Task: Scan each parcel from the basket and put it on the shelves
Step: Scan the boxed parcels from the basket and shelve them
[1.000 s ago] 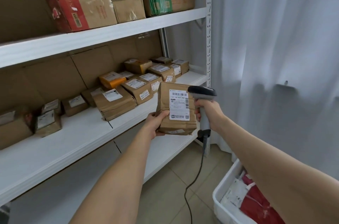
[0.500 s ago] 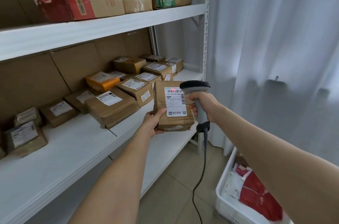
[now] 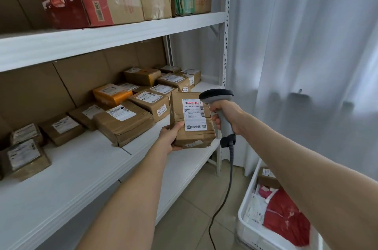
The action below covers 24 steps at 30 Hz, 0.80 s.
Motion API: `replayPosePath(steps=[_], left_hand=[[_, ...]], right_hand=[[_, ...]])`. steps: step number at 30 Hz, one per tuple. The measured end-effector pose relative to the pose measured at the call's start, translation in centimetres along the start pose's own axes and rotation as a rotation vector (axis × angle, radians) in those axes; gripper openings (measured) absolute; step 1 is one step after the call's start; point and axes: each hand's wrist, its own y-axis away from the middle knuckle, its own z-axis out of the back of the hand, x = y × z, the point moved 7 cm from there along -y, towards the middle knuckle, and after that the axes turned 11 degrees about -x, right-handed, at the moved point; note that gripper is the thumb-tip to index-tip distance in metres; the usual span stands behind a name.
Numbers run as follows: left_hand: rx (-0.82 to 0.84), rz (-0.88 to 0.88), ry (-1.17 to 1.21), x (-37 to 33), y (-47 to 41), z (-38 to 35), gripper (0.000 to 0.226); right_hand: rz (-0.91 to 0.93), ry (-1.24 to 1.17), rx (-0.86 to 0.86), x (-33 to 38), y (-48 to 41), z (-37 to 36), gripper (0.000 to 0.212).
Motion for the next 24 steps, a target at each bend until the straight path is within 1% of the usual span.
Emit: replayPosePath(steps=[7,13,16,19,22,24], left_hand=[[-0.018,0.003,0.014,-0.6,0.6,0.1,0.069],[-0.044,0.020,0.046,-0.8,1.3,0.7,0.064],[-0.073,0.031,0.062,-1.6,2.4,2.0,0.067],[-0.055,0.051,0.073,-3.0,3.8,3.5,0.077],[-0.086,0.031,0.089,-4.3,4.8,5.9,0.079],[-0.132,0.020,0.093,-4.9,5.3,7.8,0.085]], right_hand=[[0.010,0.009,0.007,0.8,0.4,0.6,0.004],[-0.001,-0.035,0.027,0.5,-0.1,0.2,0.011],[0.008,-0.064,-0.030,0.2,-0.5,-0.4,0.008],[0.017,-0.105,-0.108,-0.4,-1.2,-1.1,0.017],[-0.016,-0.104,-0.088,-1.1,-1.5,-3.0,0.026],[-0.029,-0.094,-0.049,-1.4,-1.3,-4.9,0.031]])
